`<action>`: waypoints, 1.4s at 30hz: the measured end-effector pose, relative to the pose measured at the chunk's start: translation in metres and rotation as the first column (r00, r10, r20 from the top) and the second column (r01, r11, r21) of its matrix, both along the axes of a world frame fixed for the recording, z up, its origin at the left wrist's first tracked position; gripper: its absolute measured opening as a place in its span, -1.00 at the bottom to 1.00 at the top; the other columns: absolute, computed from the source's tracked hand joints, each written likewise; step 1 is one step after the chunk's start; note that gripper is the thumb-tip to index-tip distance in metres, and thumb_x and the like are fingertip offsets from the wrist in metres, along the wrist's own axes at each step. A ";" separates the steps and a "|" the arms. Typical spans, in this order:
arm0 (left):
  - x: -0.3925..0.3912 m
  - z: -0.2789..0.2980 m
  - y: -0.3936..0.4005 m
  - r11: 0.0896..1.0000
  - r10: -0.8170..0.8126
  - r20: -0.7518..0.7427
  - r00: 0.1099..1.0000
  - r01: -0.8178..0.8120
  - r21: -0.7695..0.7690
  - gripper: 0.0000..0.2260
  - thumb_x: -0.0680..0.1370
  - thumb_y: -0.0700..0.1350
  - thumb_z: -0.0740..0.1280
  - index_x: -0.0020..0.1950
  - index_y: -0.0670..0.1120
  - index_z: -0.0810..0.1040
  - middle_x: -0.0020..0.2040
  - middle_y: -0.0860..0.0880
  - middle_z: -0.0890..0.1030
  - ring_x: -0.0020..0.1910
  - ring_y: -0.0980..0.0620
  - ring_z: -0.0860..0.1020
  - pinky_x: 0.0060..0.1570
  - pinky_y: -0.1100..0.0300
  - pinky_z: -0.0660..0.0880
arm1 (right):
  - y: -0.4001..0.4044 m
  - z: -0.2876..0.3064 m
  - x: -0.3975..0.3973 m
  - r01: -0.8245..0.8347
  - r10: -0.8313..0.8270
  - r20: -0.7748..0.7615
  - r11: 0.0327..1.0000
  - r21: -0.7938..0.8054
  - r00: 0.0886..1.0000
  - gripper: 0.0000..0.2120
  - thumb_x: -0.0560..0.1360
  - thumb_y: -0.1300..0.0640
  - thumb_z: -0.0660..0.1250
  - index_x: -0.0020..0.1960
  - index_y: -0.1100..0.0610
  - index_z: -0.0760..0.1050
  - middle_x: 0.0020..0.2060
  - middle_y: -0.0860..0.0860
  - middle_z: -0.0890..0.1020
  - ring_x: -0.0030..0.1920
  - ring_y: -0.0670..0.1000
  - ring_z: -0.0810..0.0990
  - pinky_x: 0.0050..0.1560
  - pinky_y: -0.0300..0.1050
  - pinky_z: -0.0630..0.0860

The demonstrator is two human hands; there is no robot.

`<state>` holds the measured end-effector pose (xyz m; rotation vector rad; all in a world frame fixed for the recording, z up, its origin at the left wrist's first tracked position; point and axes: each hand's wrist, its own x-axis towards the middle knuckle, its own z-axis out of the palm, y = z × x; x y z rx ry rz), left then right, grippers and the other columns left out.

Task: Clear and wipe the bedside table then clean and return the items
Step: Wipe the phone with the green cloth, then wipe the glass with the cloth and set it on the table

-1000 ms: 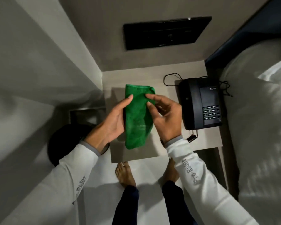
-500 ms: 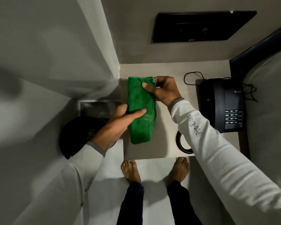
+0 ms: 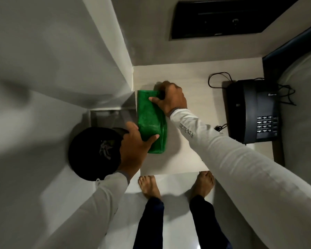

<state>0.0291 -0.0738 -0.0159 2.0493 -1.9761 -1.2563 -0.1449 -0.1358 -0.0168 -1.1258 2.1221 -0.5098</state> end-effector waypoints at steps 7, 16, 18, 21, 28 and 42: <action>-0.008 0.046 -0.006 0.776 -0.311 0.493 0.813 0.517 -0.362 -0.28 0.56 0.44 0.06 0.39 -0.14 0.39 0.26 -0.23 0.51 0.16 -0.25 0.52 0.04 -0.10 0.46 | 0.044 0.054 -0.031 -0.077 -0.102 -0.444 0.928 -0.365 0.890 -0.48 0.57 -0.12 0.28 0.41 0.16 0.43 0.29 0.20 0.52 0.27 0.22 0.50 0.23 0.12 0.47; -0.220 0.202 0.006 0.065 -0.696 0.407 0.592 0.615 -0.786 -0.36 0.65 0.27 0.10 0.64 -0.05 0.12 0.61 -0.28 0.17 0.59 -0.24 0.20 0.49 -0.23 0.21 | 0.200 0.194 -0.165 0.264 -0.691 -0.549 0.704 -0.660 0.471 -0.45 0.59 -0.07 0.28 0.51 0.17 0.36 0.51 0.28 0.31 0.55 0.24 0.26 0.52 0.23 0.20; -0.279 0.228 0.036 -0.063 -0.749 0.432 0.502 0.595 -0.801 -0.35 0.66 0.28 0.08 0.64 -0.04 0.10 0.61 -0.29 0.16 0.60 -0.25 0.16 0.50 -0.24 0.19 | 0.252 0.212 -0.200 0.364 -0.778 -0.526 0.627 -0.689 0.345 -0.45 0.60 -0.04 0.28 0.51 0.18 0.34 0.52 0.29 0.30 0.56 0.24 0.25 0.53 0.23 0.19; -0.343 0.245 0.091 -0.220 -0.805 0.475 0.355 0.565 -0.795 -0.35 0.66 0.30 0.06 0.64 -0.03 0.09 0.61 -0.30 0.14 0.60 -0.26 0.13 0.52 -0.24 0.15 | 0.325 0.218 -0.233 0.475 -0.850 -0.493 0.517 -0.712 0.185 -0.45 0.62 -0.02 0.27 0.53 0.19 0.31 0.53 0.28 0.29 0.57 0.23 0.23 0.52 0.24 0.18; -0.433 0.220 0.233 -0.408 -0.856 0.512 0.074 0.511 -0.756 -0.37 0.67 0.30 0.01 0.65 0.00 0.07 0.63 -0.26 0.11 0.62 -0.21 0.10 0.53 -0.22 0.15 | 0.488 0.188 -0.277 0.803 -0.905 -0.411 0.165 -0.573 -0.107 -0.24 0.47 -0.02 0.33 0.59 0.16 0.15 0.57 0.31 0.12 0.59 0.28 0.11 0.56 0.20 0.11; -0.435 0.164 0.237 -0.273 -0.912 0.394 0.114 0.548 -0.791 -0.43 0.66 0.19 0.18 0.55 -0.13 0.34 0.49 -0.30 0.40 0.42 -0.27 0.44 0.33 -0.24 0.38 | 0.498 0.157 -0.300 0.930 -0.984 0.144 0.041 -0.366 0.100 -0.06 0.23 0.05 0.45 0.54 0.06 0.13 0.29 0.05 0.56 0.23 0.12 0.59 0.27 0.02 0.52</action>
